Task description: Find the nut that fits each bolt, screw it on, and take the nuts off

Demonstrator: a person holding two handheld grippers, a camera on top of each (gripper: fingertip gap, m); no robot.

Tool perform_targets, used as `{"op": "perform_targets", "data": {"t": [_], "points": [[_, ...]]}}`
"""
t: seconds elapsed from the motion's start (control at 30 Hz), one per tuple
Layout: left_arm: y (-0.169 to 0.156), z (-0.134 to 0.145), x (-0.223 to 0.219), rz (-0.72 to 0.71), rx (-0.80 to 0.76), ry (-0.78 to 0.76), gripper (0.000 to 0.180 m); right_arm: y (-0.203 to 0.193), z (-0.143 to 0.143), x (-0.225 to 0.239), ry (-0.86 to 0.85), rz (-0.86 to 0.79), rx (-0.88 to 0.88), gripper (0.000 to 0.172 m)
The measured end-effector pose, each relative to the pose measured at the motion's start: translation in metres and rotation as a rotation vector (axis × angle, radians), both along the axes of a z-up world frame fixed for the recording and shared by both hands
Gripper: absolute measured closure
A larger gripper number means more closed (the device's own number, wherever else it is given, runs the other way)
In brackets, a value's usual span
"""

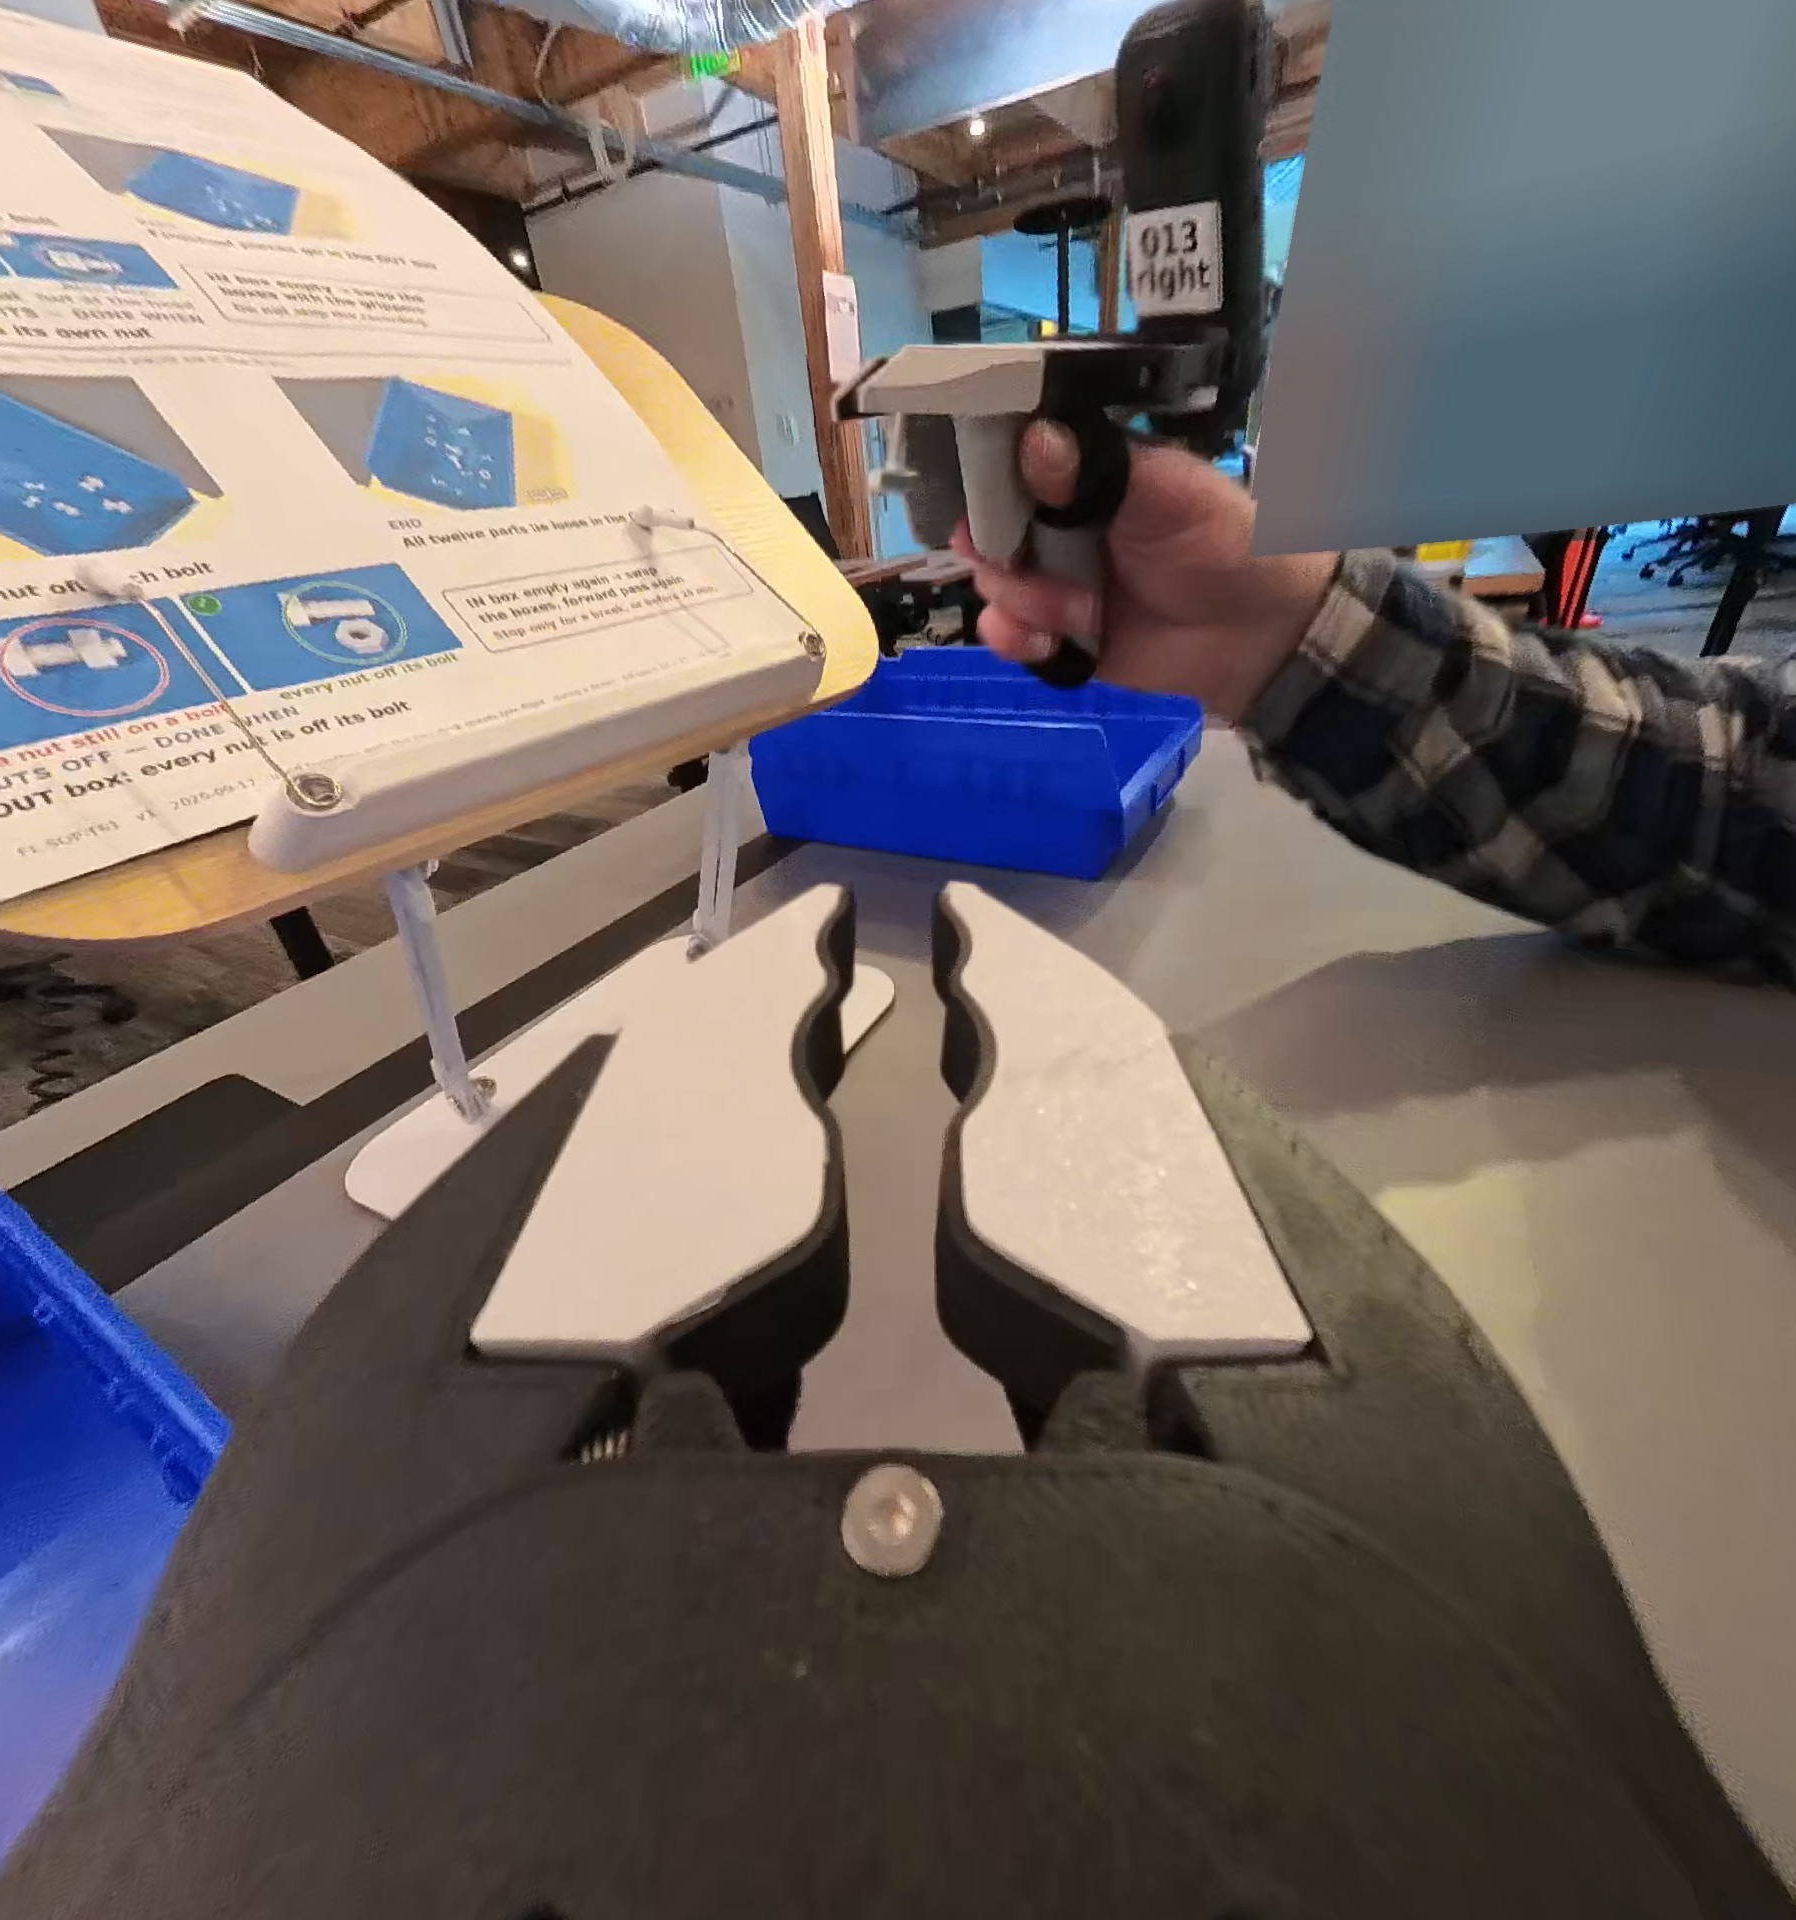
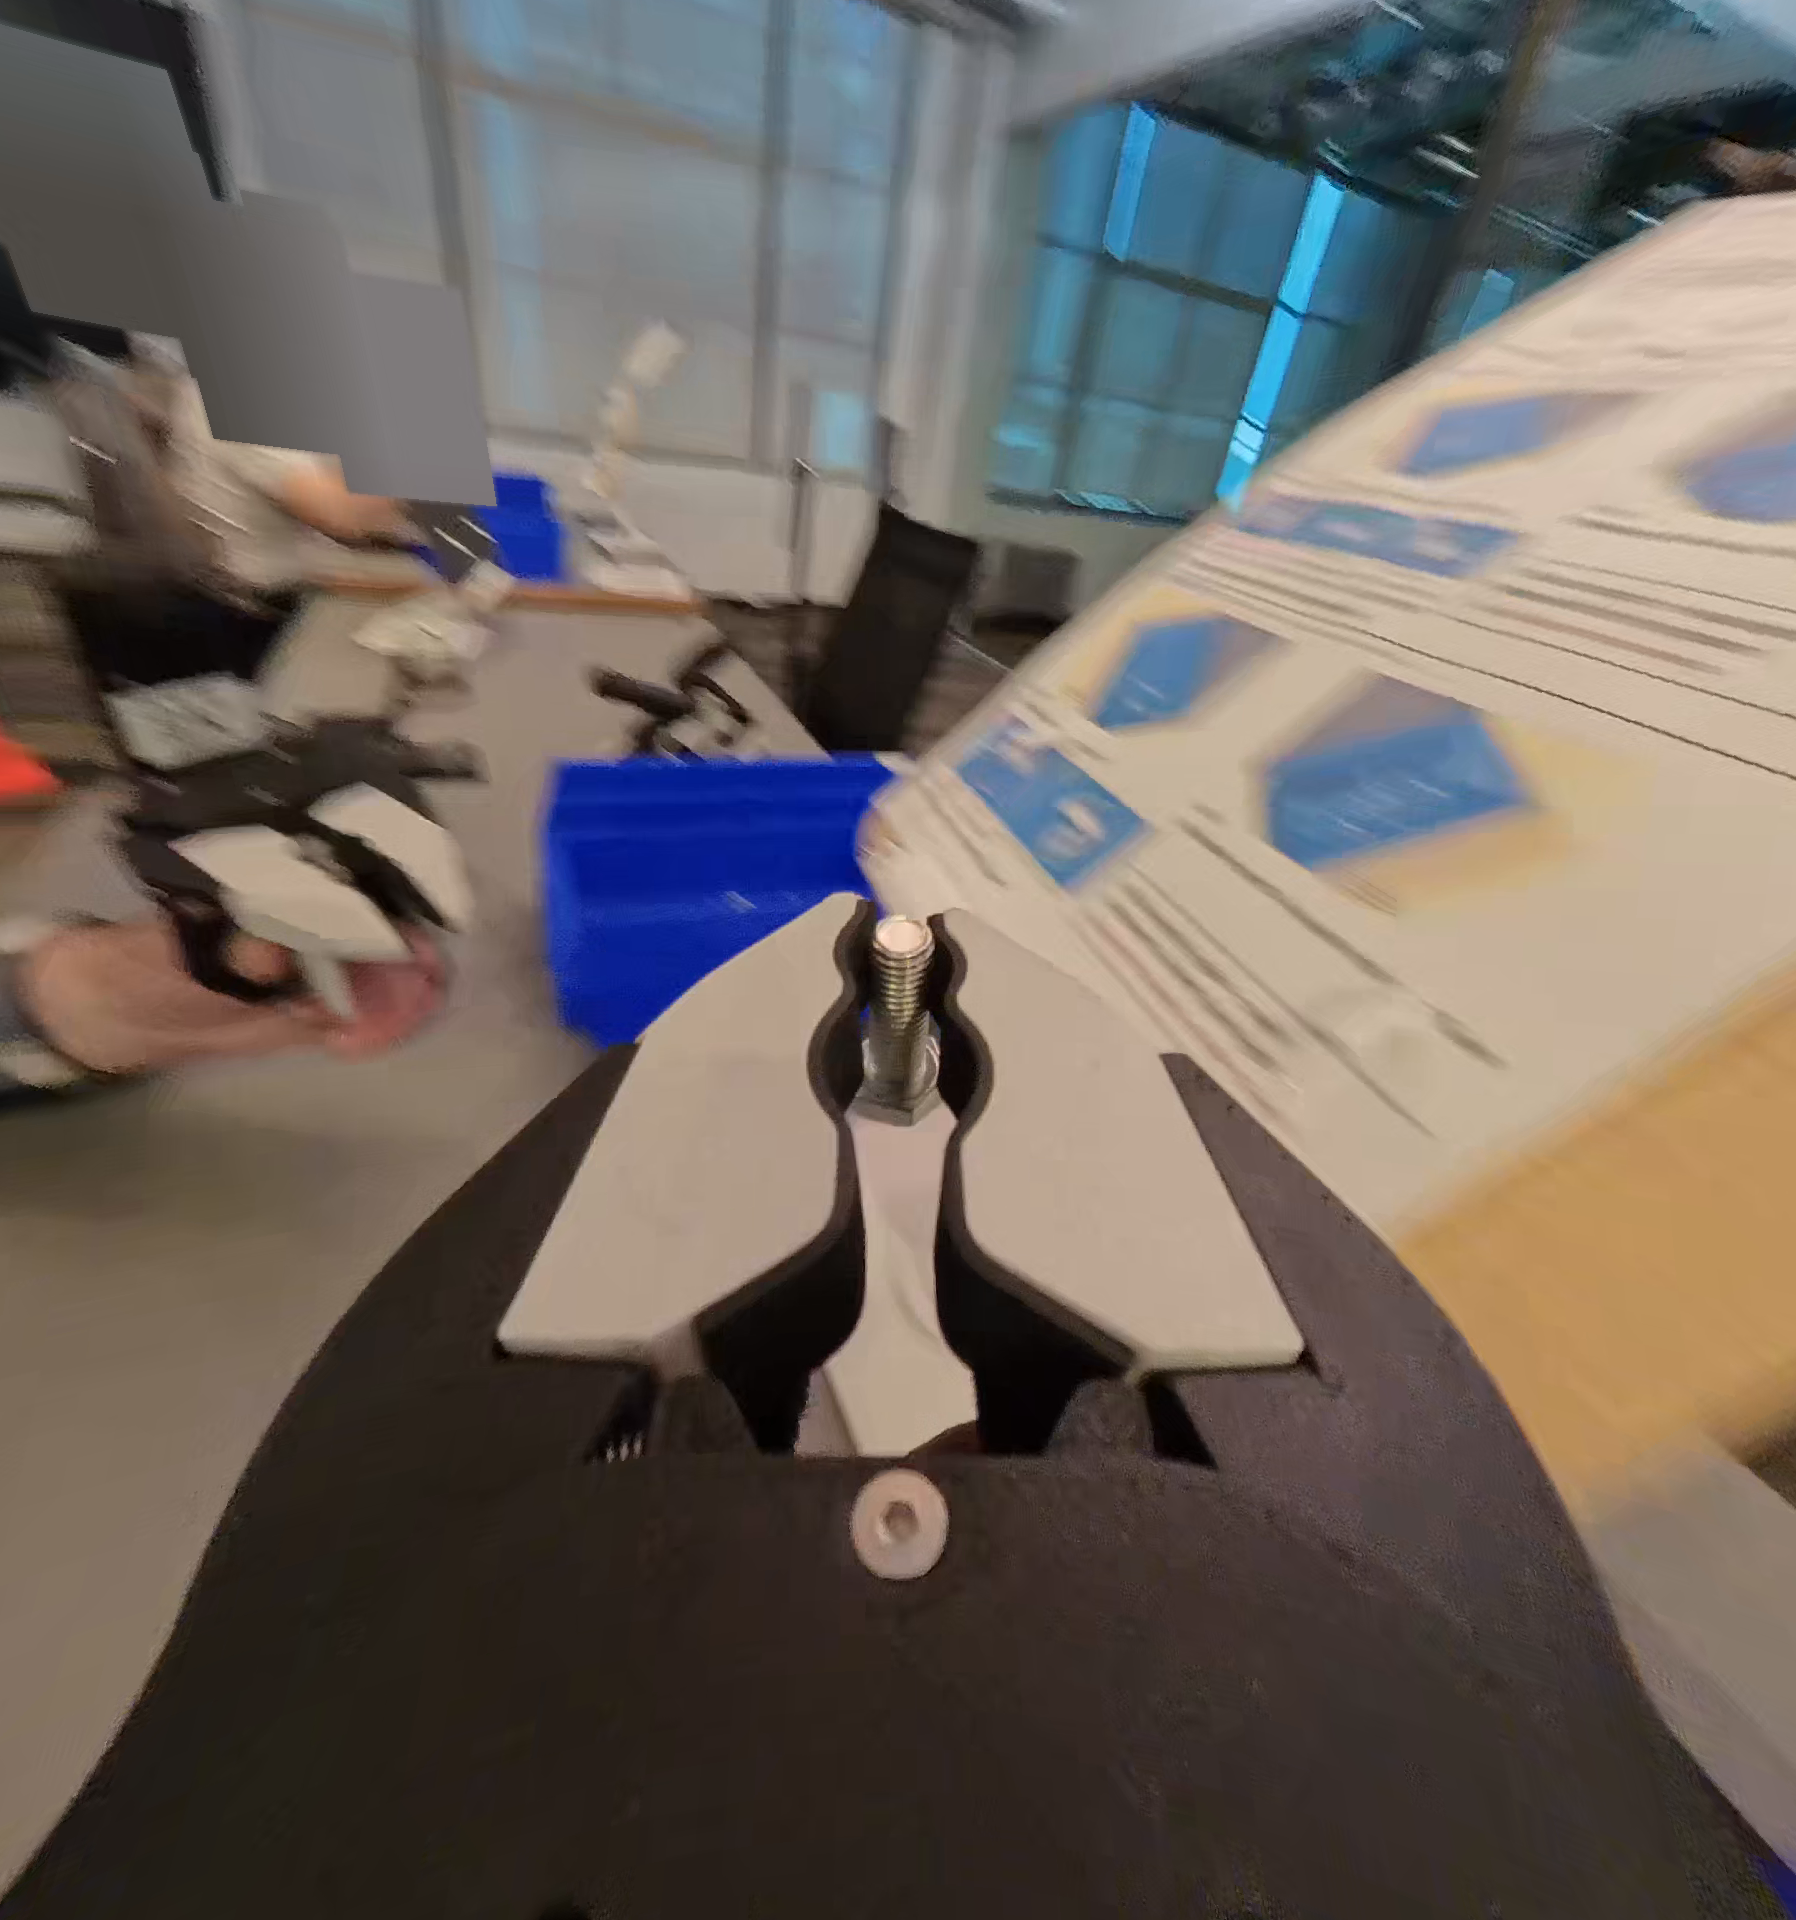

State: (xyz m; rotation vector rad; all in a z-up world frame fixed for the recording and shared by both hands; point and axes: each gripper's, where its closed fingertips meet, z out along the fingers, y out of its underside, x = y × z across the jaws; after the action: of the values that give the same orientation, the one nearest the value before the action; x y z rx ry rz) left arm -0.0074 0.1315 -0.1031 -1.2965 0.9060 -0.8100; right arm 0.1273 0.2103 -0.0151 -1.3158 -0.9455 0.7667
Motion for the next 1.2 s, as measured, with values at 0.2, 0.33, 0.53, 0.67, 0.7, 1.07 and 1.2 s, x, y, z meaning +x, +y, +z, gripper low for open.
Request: {"op": "perform_targets", "data": {"t": [0.2, 0.33, 0.53, 0.67, 0.7, 1.07, 1.2], "points": [[0.003, -0.02, 0.015, -0.003, 0.002, 0.098, 0.174, 0.064, -0.035, 0.166, -0.301, -0.517, -0.025, 0.162], [0.006, -0.034, 0.02, 0.01, 0.012, 0.163, 0.175, 0.09, -0.079, 0.244, -0.375, -0.686, -0.192, 0.162], [0.011, -0.045, 0.019, 0.004, -0.018, 0.191, 0.175, 0.103, -0.161, 0.282, -0.483, -0.715, -0.481, 0.162], [0.009, -0.05, 0.021, -0.002, -0.01, 0.229, 0.174, 0.101, -0.207, 0.284, -0.586, -0.695, -0.641, 0.161], [0.009, -0.051, 0.022, -0.003, -0.007, 0.236, 0.174, 0.1, -0.214, 0.283, -0.589, -0.682, -0.683, 0.161], [0.009, -0.048, 0.016, 0.018, 0.018, 0.261, 0.172, 0.099, -0.189, 0.296, -0.565, -0.775, -0.677, 0.146], [0.016, -0.039, -0.004, 0.091, 0.071, 0.278, 0.171, 0.092, -0.113, 0.281, -0.528, -0.847, -0.426, 0.154]]}}
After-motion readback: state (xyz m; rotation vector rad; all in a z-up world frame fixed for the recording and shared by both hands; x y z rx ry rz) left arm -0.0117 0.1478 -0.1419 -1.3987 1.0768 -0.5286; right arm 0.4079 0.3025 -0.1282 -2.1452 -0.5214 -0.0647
